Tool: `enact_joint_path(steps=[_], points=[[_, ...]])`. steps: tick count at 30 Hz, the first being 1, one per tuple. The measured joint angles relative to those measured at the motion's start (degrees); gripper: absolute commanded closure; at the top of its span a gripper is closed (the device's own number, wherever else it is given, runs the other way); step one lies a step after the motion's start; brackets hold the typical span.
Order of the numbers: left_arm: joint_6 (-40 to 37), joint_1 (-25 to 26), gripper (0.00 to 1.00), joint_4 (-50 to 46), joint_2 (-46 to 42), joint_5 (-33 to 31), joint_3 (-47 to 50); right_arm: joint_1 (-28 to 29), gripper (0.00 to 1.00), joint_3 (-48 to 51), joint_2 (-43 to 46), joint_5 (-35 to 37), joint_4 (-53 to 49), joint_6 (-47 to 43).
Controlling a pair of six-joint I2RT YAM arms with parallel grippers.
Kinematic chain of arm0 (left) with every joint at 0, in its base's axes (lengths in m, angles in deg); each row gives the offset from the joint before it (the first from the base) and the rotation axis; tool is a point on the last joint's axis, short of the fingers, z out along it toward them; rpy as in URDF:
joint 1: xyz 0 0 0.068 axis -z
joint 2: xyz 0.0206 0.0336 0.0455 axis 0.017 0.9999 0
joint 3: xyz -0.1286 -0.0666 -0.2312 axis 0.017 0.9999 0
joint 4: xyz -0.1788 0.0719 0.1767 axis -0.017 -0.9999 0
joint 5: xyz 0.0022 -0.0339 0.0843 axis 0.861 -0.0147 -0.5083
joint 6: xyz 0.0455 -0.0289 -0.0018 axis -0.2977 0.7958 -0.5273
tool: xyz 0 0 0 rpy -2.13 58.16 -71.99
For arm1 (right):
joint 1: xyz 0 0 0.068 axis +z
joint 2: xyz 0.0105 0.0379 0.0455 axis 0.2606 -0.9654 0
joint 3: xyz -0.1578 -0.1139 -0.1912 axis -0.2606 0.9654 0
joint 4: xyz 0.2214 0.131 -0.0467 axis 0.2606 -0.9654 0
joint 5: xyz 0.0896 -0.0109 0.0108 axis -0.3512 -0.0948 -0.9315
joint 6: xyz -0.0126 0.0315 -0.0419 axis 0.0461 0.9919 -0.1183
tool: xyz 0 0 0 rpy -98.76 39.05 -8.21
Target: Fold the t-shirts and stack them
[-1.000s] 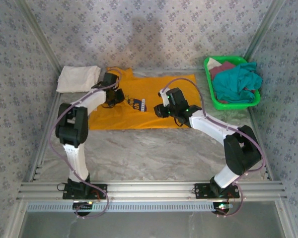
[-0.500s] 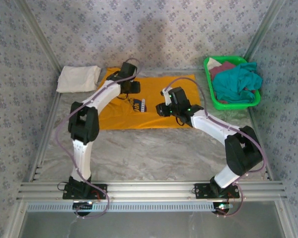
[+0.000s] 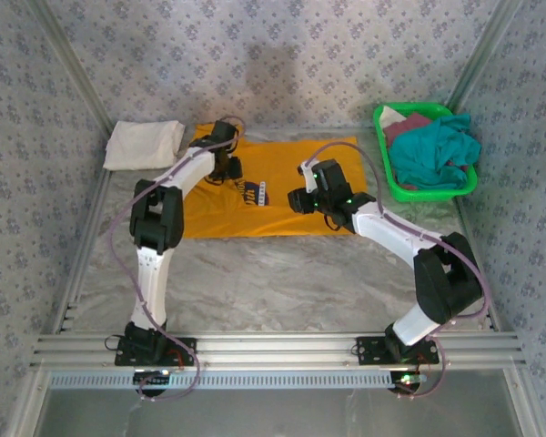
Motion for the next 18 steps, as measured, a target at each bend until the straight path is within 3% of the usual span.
enact_joint_path(steps=[8, 16, 18], points=[[-1.46, 0.42, 0.66, -4.98, 5.84, -1.70, -9.38, -1.20, 0.52, 1.42, 0.00, 0.02, 0.11, 0.02], [-1.88, 0.81, 0.66, -8.04, 7.32, -4.52, -10.16, -1.49, 0.52, 1.64, 0.00, 0.00, 0.15, 0.02], [-1.88, 1.01, 0.71, -8.55, 7.37, -4.96, -10.16, -1.51, 0.52, 1.64, 0.00, 0.02, 0.15, 0.02]])
